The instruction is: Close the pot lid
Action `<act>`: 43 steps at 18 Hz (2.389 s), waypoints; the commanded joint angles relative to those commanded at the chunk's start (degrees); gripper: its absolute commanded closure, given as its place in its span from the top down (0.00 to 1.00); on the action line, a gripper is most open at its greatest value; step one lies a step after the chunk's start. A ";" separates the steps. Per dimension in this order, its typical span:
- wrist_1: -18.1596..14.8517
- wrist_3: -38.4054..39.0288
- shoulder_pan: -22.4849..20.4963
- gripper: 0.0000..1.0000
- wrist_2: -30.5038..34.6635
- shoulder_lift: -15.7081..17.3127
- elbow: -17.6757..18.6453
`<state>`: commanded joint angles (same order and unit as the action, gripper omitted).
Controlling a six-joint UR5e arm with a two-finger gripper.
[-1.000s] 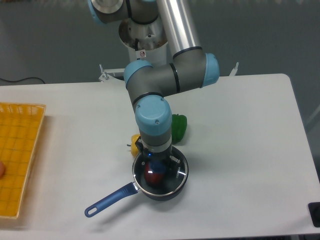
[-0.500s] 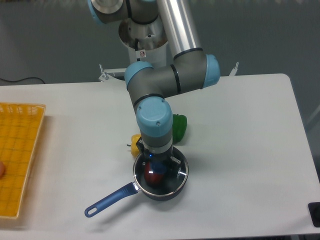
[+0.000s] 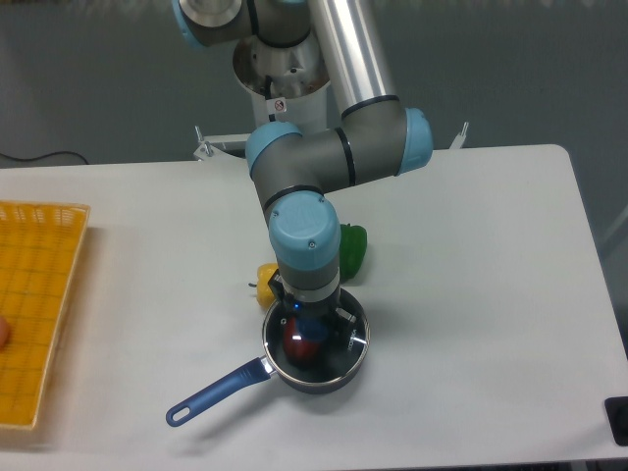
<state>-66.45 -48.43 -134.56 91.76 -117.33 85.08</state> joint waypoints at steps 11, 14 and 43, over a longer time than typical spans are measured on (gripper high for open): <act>-0.44 -1.14 -0.09 1.00 1.67 0.79 0.00; -0.61 -1.41 -0.44 1.00 1.67 2.02 0.00; -17.65 -54.38 -22.31 1.00 1.85 20.39 7.21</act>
<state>-84.10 -102.81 -156.87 93.61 -96.95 92.29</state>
